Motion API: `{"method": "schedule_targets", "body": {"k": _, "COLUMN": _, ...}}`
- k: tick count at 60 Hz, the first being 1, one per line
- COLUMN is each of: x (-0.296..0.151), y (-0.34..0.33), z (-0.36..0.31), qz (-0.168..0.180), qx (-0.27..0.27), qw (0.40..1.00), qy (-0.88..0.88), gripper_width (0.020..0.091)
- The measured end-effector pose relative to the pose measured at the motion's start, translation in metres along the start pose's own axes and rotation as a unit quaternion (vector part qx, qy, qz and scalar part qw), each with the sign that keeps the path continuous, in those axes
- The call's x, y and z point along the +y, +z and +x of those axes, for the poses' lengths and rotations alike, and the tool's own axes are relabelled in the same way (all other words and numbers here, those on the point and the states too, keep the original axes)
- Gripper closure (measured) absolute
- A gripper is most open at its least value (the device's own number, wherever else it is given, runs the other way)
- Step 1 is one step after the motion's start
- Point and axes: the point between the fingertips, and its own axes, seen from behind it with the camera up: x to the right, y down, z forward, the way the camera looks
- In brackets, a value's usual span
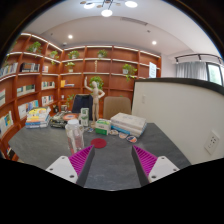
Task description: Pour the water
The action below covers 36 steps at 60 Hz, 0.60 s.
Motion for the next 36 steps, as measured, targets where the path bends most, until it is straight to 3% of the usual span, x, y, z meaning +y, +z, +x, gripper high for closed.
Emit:
{"method": "schedule_targets", "body": {"k": 10, "x": 0.023, "y": 0.012, "z": -0.019, "qz": 0.008, "qx": -0.059, "qw": 0.998, "qy": -0.004, "gripper_width": 0.0321}}
{"method": "schedule_targets", "body": {"k": 21, "x": 0.058, "y": 0.031, "z": -0.108, "qz": 0.011, "qx": -0.133, "qw": 0.991, "qy": 0.027, "gripper_width": 0.0291}}
{"method": "schedule_targets", "body": {"k": 36, "x": 0.041, "y": 0.095, "z": -0.146, "qz": 0.026, "qx": -0.114, "qw": 0.993, "qy": 0.02, "gripper_width": 0.0284}}
